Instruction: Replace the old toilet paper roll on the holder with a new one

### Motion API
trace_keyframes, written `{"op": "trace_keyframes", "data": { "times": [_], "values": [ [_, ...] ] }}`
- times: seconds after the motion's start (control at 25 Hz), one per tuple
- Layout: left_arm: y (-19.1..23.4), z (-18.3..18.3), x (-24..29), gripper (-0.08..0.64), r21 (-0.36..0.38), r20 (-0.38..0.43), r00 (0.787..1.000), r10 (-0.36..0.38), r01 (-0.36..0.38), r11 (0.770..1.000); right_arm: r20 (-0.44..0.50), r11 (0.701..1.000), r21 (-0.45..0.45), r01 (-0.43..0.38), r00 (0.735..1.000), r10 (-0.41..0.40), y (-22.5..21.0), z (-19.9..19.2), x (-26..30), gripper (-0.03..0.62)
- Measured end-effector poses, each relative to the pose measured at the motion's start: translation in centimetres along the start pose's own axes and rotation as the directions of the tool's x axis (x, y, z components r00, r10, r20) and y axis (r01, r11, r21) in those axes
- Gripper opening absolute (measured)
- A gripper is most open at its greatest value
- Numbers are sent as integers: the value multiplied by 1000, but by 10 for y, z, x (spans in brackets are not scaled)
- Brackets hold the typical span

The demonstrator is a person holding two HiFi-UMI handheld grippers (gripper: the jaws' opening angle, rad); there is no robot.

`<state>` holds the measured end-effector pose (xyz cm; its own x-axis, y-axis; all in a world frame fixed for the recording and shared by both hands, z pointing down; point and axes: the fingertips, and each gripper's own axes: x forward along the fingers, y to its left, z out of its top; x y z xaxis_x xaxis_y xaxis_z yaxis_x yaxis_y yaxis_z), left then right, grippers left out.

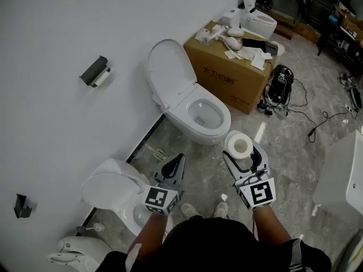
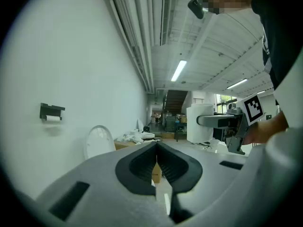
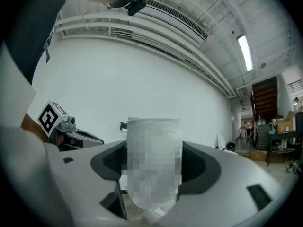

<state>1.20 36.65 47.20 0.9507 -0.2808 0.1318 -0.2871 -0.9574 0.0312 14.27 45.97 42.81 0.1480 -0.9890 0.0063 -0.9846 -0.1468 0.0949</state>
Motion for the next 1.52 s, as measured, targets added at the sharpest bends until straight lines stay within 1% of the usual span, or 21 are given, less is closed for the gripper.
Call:
{"op": "trace_keyframes", "data": {
  "times": [0.36, 0.44, 0.52, 0.84, 1.0, 1.2, 1.36, 1.52],
  "values": [
    [10, -3, -6, 6, 1, -3, 1000, 2, -2, 1000, -55, 1000, -21, 2, 998, -3, 11, -3, 3, 307],
    [15, -3, -10, 6, -1, -3, 1000, 4, -4, 1000, -23, 1000, -21, 5, 1000, -5, 15, 2, 6, 307],
    [21, -2, -15, 6, 3, -6, 1000, 11, -11, 1000, -20, 1000, -4, 14, 1000, -14, 20, 3, 10, 307],
    [70, -2, -47, 6, 10, 2, 998, 56, -56, 998, 21, 1000, -16, 5, 1000, -4, 55, 11, 39, 307],
    [95, -2, -67, 6, 12, 7, 997, 77, -77, 997, 39, 999, -37, -11, 999, 13, 78, 17, 57, 307],
    [123, -3, -83, 6, 7, 16, 994, 109, -109, 994, 37, 999, -16, -34, 999, 34, 103, 21, 77, 307],
    [136, -4, -85, 7, -1, 14, 992, 126, -126, 992, 30, 998, -22, -59, 998, 60, 111, 20, 94, 307],
    [152, -12, -80, 8, -14, -6, 989, 148, -148, 989, 29, 997, -18, -79, 996, 79, 110, 17, 115, 307]
  ]
}}
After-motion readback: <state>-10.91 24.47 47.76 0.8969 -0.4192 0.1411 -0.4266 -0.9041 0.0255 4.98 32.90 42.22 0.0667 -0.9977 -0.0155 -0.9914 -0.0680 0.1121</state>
